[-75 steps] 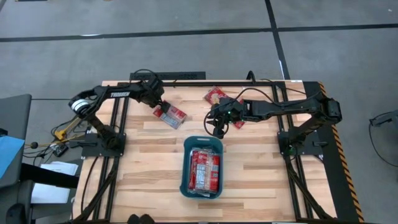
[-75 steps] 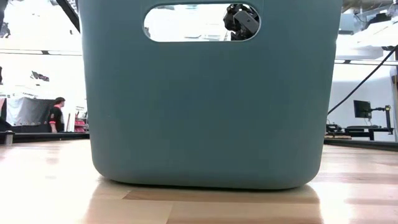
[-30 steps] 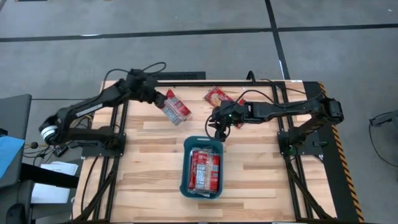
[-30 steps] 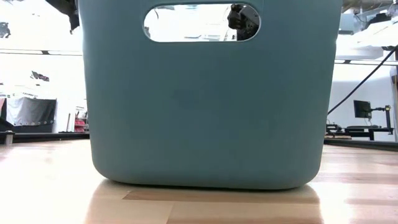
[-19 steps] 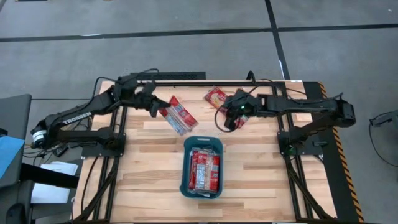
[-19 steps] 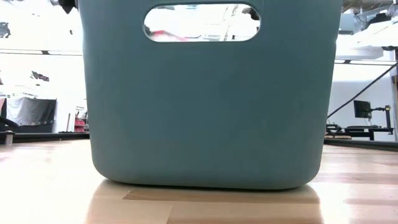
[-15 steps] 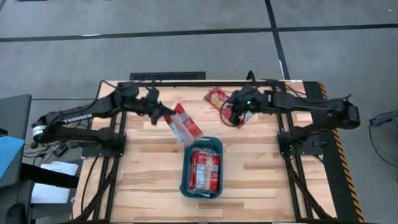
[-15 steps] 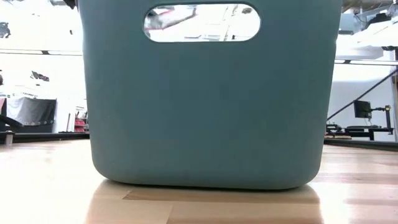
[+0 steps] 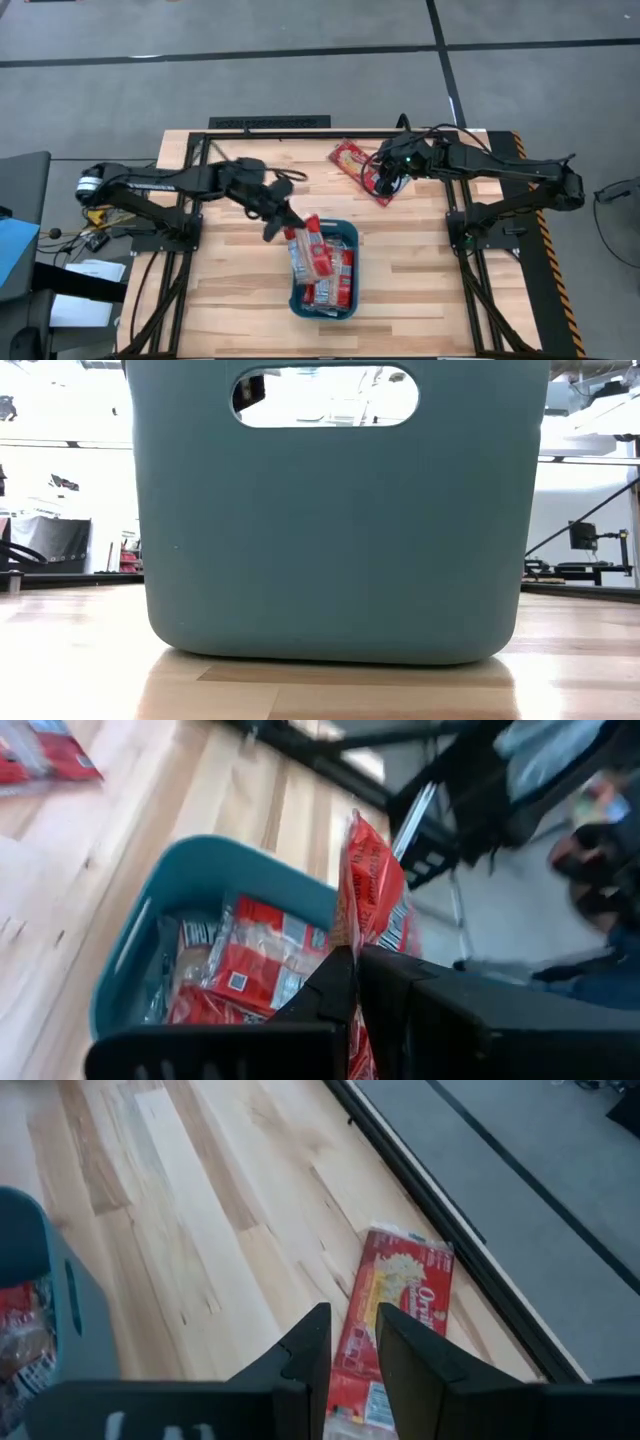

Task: Sort popcorn bags into baskets
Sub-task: Put the red popcorn pack into the blue container

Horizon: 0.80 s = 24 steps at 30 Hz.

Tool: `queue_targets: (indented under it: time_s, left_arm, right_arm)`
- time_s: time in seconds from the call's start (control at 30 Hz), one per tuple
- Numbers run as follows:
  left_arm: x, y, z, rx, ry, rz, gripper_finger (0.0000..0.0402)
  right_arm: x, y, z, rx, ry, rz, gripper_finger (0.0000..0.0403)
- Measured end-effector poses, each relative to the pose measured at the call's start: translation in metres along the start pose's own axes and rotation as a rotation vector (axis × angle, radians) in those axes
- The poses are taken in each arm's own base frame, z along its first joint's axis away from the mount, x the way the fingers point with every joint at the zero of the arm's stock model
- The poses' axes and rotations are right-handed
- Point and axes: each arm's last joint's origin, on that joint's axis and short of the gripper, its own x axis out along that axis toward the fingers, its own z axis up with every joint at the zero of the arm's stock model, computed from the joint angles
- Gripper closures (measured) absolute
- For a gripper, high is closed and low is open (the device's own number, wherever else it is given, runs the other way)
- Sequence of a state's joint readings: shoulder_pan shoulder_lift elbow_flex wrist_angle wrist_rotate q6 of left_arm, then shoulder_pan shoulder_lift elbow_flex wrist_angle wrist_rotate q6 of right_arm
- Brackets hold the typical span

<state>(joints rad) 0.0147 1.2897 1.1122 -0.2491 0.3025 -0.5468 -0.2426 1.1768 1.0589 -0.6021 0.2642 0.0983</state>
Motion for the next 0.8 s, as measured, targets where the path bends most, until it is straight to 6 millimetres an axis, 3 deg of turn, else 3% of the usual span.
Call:
queue_targets:
  time_s: [0.27, 0.5, 0.63, 0.8]
  left_arm:
    - [0.061, 0.001, 0.014, 0.066, 0.182, 0.059, 0.0401]
    - [0.106, 0.018, 0.006, 0.01, 0.326, -0.002, 0.0402]
    - [0.117, 0.023, 0.003, -0.024, 0.345, -0.017, 0.0402]
    - [0.117, 0.023, 0.004, -0.024, 0.319, 0.018, 0.0402]
  right_arm:
    - [0.001, 0.003, -0.004, -0.015, 0.044, 0.007, 0.0296]
    - [0.001, 0.002, -0.009, -0.025, 0.089, 0.0, 0.0296]
    - [0.001, 0.002, -0.009, -0.027, 0.091, 0.0, 0.0296]
    - [0.001, 0.002, -0.009, -0.027, 0.091, 0.0, 0.0295]
